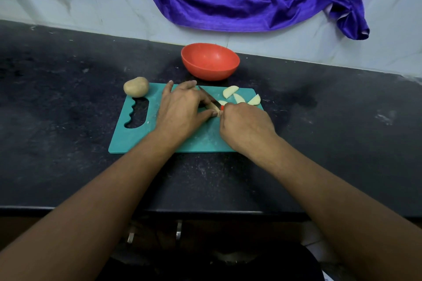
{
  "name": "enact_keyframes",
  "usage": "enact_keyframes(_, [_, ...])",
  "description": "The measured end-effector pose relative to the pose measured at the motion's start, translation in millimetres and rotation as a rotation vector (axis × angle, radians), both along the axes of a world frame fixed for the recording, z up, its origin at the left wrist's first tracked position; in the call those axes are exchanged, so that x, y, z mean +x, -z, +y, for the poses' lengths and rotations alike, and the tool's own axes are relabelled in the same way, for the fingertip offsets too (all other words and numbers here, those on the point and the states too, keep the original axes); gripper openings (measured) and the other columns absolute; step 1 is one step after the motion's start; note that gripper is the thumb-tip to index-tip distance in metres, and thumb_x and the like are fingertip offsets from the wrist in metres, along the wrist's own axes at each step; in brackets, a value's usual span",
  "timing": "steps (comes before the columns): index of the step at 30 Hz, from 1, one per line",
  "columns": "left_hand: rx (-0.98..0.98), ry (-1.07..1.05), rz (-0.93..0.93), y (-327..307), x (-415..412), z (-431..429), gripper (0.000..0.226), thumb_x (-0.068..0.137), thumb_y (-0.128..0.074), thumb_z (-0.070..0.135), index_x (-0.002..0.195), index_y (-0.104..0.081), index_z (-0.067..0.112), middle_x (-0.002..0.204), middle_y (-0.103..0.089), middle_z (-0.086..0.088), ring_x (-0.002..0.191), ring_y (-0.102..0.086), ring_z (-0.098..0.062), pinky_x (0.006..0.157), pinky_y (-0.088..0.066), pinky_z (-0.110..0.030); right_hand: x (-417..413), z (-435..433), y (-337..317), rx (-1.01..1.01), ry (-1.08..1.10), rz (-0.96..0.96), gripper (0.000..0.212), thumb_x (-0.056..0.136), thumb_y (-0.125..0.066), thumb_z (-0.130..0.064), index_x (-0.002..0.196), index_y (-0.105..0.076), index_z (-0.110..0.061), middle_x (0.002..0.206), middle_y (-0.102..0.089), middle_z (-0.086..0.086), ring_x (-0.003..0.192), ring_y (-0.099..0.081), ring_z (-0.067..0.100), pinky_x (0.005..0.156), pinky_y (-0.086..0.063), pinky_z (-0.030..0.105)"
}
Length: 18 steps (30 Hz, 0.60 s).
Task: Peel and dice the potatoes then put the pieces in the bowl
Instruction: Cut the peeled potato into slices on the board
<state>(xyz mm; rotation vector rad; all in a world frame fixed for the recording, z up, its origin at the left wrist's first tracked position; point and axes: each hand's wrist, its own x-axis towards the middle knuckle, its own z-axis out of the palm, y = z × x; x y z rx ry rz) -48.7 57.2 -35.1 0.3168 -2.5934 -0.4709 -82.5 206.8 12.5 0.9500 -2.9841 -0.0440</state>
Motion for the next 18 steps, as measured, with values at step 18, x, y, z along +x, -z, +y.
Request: enact_keyframes(18, [-0.003,-0.009,-0.005,-0.2,0.3,0.4,0.026,0.083,-0.076,0.055,0.099,-0.076,0.034,0.120,-0.072,0.011,0.143,-0.042,-0.010,0.123,-0.018,-0.053,-6.3,18.3,11.8,-0.105,-0.032,-0.003,0.024,0.109,-0.037,-0.034,0.107,-0.054,-0.017,0.079,-0.049,-0.001,0.072,-0.052,0.016,0.056,-0.035,0.034])
